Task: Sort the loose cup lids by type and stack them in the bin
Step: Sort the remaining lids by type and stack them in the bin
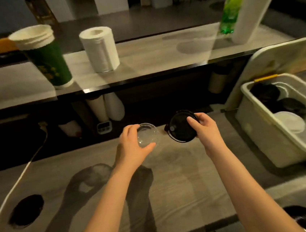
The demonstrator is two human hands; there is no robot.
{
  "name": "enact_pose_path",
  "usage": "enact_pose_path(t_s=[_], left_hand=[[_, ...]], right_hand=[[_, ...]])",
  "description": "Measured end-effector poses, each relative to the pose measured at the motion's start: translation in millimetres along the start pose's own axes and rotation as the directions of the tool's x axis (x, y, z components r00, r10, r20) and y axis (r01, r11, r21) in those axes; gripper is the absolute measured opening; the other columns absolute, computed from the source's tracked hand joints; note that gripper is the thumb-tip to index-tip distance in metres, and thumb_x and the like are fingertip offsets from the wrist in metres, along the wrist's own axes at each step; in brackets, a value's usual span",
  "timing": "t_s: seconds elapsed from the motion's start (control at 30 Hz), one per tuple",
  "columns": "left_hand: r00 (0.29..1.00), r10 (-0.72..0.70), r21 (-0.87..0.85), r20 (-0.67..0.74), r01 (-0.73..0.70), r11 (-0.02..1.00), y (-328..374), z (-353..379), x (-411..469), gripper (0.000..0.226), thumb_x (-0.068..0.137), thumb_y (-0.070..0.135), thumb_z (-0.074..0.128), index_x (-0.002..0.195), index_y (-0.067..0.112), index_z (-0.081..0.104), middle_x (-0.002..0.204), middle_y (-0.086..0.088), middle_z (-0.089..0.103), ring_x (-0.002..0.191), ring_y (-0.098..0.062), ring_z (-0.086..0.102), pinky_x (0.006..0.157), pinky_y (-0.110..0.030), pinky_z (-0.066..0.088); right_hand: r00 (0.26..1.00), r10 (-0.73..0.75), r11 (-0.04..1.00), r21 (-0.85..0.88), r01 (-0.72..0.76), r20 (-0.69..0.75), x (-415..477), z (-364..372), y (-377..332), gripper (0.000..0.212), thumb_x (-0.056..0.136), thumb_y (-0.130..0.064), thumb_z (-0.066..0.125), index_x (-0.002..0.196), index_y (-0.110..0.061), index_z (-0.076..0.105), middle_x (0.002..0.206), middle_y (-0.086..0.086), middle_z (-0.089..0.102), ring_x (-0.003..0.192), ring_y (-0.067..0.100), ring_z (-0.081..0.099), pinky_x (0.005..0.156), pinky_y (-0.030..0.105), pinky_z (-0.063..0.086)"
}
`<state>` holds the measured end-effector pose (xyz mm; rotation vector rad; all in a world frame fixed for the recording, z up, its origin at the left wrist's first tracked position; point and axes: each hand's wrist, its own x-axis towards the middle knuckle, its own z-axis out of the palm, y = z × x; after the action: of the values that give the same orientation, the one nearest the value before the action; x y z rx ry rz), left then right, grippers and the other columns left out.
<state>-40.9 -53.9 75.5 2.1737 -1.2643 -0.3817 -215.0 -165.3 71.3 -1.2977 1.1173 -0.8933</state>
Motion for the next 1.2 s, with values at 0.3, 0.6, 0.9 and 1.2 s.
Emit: enact_pose_path(t_s=[0.3, 0.6, 0.9, 1.2], left_hand=[[0.963, 0.254, -0.014, 0.087, -0.254, 0.967, 130.9, 87.1, 43.0, 0.067, 0.076, 0.033, 0.074, 0.132, 0.012, 0.045, 0.133, -0.002, 0.044, 0.123, -0.019, 0.042, 0.103, -0.03, 0.034], [0.931, 0.34, 0.002, 0.137, -0.343, 0.939, 214.6, 151.9, 61.2, 0.065, 0.077, 0.037, 0.072, 0.132, 0.016, 0.045, 0.132, 0.001, 0.045, 0.122, -0.016, 0.04, 0.102, -0.028, 0.034], [0.92, 0.348, 0.065, 0.18, -0.364, 0.929, 254.9, 180.8, 79.0, 0.067, 0.078, 0.04, 0.071, 0.134, 0.02, 0.041, 0.135, 0.004, 0.043, 0.127, -0.013, 0.034, 0.104, -0.027, 0.031], [0.913, 0.376, 0.094, 0.16, -0.394, 0.914, 272.0, 191.6, 95.0, 0.065, 0.074, 0.046, 0.072, 0.129, 0.022, 0.046, 0.129, 0.007, 0.048, 0.121, -0.013, 0.039, 0.099, -0.029, 0.037]], right_hand=[[0.979, -0.071, 0.992, 0.089, 0.089, -0.189, 44.0, -153.9, -6.0, 0.011, 0.089, -0.011, 0.062, 0.097, -0.019, 0.059, 0.099, 0.005, 0.069, 0.093, 0.017, 0.066, 0.083, 0.03, 0.053], [0.931, -0.124, 0.99, -0.106, 0.093, -0.343, 104.3, -295.4, -18.2, 0.028, 0.084, -0.012, 0.066, 0.101, -0.032, 0.054, 0.108, 0.007, 0.065, 0.095, 0.021, 0.065, 0.078, 0.033, 0.056], [0.997, 0.068, 0.84, -0.536, -0.083, -0.047, 187.4, -362.6, -7.4, 0.033, 0.081, -0.003, 0.07, 0.109, -0.017, 0.063, 0.122, 0.012, 0.058, 0.107, 0.026, 0.058, 0.089, 0.033, 0.048], [0.992, -0.124, 0.328, -0.944, 0.041, -0.001, 182.9, -354.7, 32.3, 0.042, 0.092, -0.011, 0.052, 0.134, -0.015, 0.049, 0.133, 0.008, 0.047, 0.121, 0.028, 0.046, 0.098, 0.036, 0.042]])
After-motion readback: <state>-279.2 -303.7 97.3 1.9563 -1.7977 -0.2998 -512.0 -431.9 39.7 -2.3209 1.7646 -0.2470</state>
